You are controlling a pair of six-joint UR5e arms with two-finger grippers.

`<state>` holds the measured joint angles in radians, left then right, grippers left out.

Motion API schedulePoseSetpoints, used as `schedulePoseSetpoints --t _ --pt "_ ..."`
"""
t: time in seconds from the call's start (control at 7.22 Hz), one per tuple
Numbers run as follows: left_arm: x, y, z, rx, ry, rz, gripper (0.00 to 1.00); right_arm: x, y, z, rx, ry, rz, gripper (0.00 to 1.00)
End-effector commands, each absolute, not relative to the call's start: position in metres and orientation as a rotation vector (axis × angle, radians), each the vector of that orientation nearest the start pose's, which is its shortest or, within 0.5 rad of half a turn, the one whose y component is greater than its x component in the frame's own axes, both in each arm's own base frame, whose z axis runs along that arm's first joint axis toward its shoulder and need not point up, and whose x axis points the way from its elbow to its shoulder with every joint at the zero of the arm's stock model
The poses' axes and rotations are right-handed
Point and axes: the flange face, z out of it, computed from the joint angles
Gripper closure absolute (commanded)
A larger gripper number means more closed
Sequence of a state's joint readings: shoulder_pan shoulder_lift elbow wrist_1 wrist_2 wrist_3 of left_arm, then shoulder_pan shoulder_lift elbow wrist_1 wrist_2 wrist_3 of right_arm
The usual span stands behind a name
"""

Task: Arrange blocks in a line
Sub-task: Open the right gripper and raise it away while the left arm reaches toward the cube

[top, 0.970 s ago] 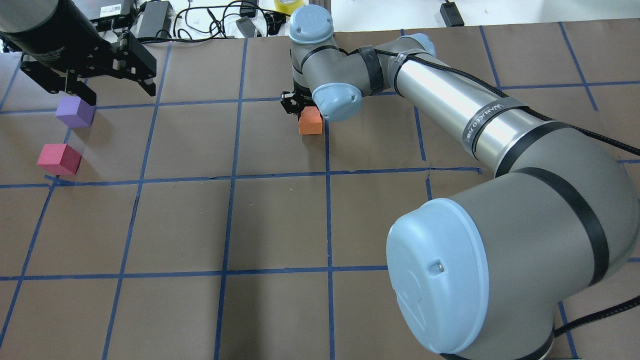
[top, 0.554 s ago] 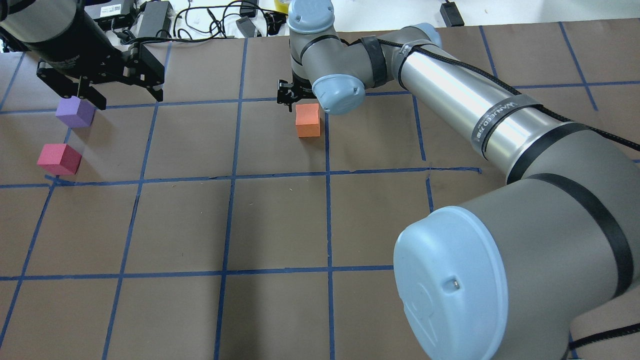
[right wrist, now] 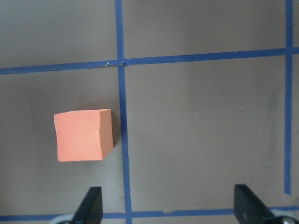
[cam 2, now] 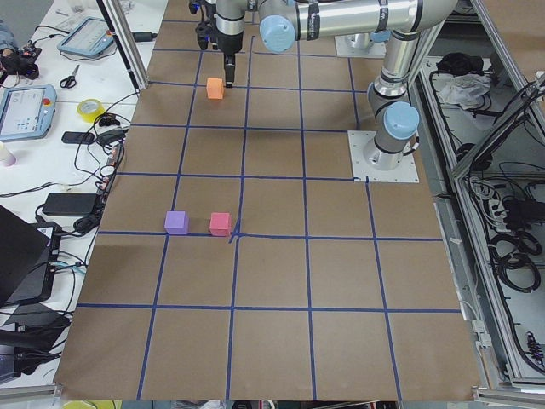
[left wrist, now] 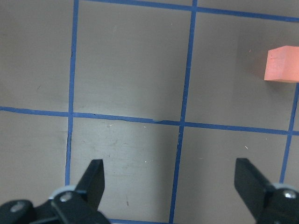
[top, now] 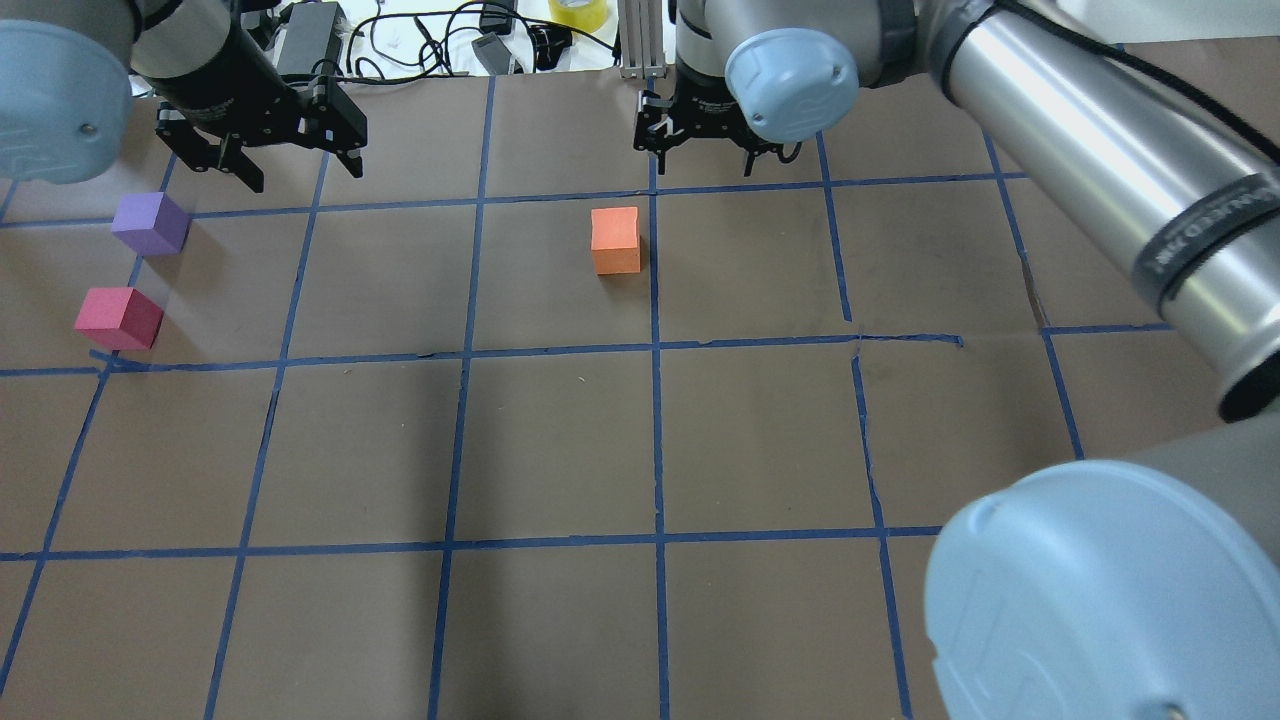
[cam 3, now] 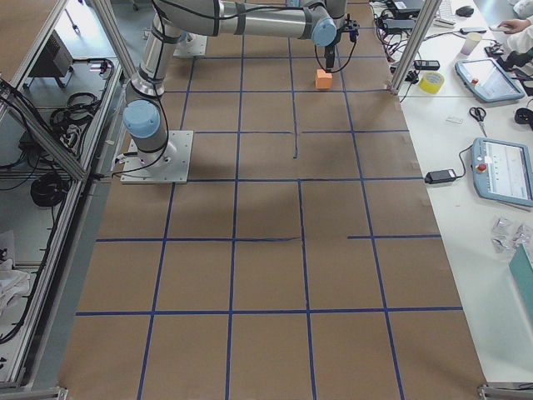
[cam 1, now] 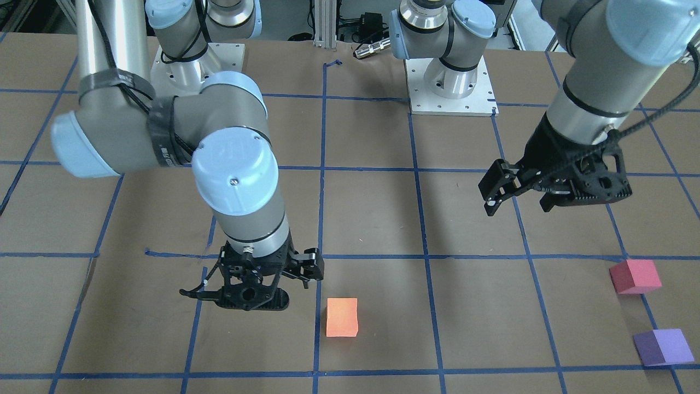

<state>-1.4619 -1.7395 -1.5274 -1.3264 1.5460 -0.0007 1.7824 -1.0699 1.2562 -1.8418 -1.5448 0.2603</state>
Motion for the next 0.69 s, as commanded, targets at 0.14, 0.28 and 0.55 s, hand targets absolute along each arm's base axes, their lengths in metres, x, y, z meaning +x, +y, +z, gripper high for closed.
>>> schedulePoseSetpoints --t 0.14,0.28,0.55 --pt "-0.124 -0.626 0.36 -0.197 3.153 -0.142 0.0 0.158 -0.593 0.456 -0.03 3.114 -0.09 0.0" --pt "-0.158 -0.633 0.341 -0.212 3.157 -0.186 0.0 0.138 -0.567 0.458 -0.053 3.116 -0.072 0.0" --pt "-0.228 -0.643 0.294 -0.295 3.173 -0.28 0.0 0.118 -0.533 0.466 -0.113 3.119 -0.062 0.0"
